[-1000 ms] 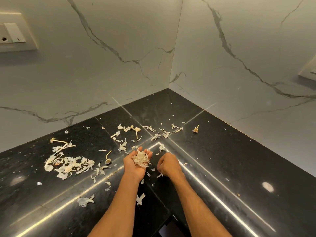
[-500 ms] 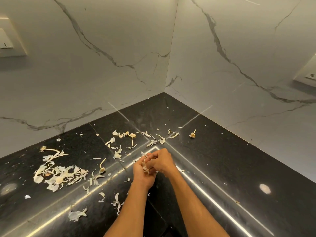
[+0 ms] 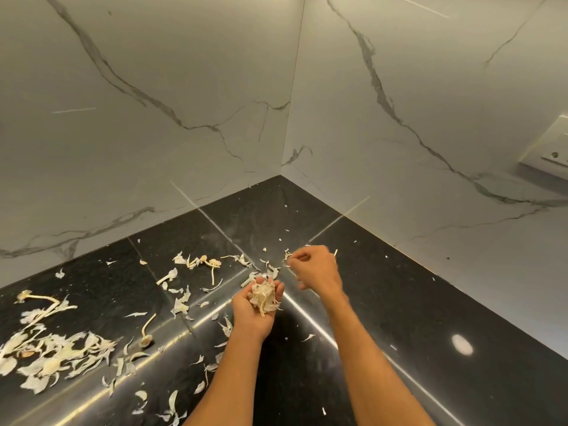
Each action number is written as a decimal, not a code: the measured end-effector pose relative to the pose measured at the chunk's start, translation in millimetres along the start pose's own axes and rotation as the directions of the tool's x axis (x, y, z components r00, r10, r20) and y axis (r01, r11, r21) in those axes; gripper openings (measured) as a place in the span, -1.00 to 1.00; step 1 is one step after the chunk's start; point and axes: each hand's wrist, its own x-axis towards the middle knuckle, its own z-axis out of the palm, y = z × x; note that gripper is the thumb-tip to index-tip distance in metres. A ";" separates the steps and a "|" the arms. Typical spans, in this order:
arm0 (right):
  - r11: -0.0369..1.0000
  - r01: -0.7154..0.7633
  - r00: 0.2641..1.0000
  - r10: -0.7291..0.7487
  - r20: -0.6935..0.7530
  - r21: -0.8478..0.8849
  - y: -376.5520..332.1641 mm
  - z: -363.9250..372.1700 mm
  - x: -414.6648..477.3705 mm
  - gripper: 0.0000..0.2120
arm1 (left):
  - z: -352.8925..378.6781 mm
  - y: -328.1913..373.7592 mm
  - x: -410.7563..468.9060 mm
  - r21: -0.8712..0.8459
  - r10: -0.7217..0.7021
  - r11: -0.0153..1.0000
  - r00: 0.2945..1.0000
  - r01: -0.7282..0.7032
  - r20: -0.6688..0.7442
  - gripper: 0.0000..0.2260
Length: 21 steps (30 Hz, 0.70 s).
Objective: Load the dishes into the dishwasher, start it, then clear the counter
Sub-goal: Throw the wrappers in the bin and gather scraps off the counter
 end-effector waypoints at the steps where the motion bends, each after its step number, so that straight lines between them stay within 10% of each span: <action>1: 0.998 -0.066 0.996 0.067 -0.065 0.022 13.9 -6.6 12.2 -0.82 | 2.6 0.9 3.3 -0.004 -0.005 1.000 1.000 0.005 -0.007 -0.80; 9: 0.926 -0.340 0.940 0.332 -0.072 -0.162 77.6 -20.1 98.7 -0.44 | 24.6 27.2 26.9 -0.017 0.051 0.999 0.998 -0.052 -0.026 -0.77; 13: 0.950 -0.187 0.982 0.178 -0.057 -0.248 71.0 -7.7 128.4 -0.72 | 31.0 36.7 36.5 -0.025 0.087 0.996 0.995 -0.088 -0.045 -0.78; 21: 0.947 0.066 0.981 -0.004 0.194 -0.315 42.3 37.2 136.5 -0.66 | 22.0 53.1 40.6 -0.008 0.135 0.991 0.988 -0.136 -0.072 -0.79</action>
